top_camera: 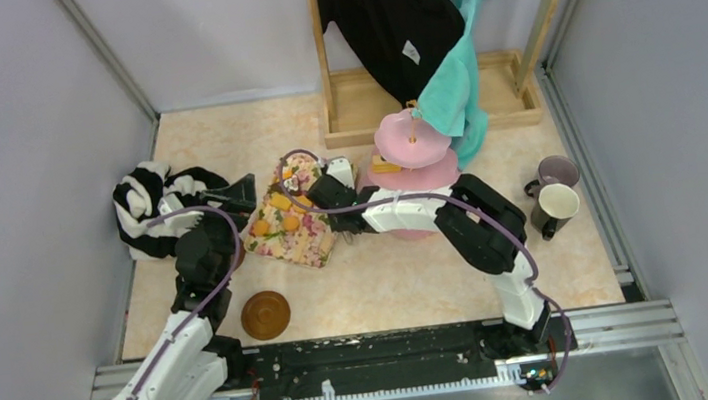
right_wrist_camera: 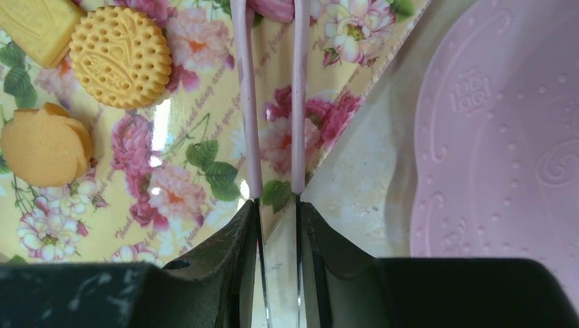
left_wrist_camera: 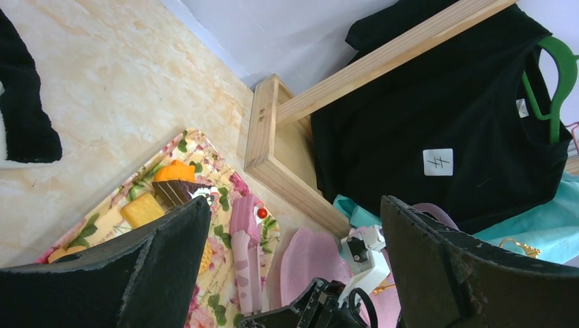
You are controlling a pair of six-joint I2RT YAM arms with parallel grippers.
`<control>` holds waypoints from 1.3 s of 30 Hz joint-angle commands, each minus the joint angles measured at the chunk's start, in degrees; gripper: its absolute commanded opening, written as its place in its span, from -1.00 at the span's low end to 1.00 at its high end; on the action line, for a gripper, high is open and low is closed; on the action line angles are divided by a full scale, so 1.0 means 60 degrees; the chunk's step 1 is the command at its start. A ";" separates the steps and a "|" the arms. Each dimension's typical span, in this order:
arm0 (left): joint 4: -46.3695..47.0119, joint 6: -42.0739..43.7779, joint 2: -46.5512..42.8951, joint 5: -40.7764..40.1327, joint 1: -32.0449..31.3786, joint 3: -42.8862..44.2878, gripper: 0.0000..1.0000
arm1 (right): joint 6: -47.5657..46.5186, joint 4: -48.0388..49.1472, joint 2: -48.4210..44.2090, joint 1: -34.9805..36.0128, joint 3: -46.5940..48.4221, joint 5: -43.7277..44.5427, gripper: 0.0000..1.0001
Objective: Serve the afternoon tea
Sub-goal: Pick up the desert from the tray.
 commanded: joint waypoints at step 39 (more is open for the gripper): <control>-0.1261 0.0282 -0.0601 0.0199 -0.0016 0.0915 0.98 | 0.1891 -0.5148 -0.7327 0.4431 -0.2343 0.2634 -1.00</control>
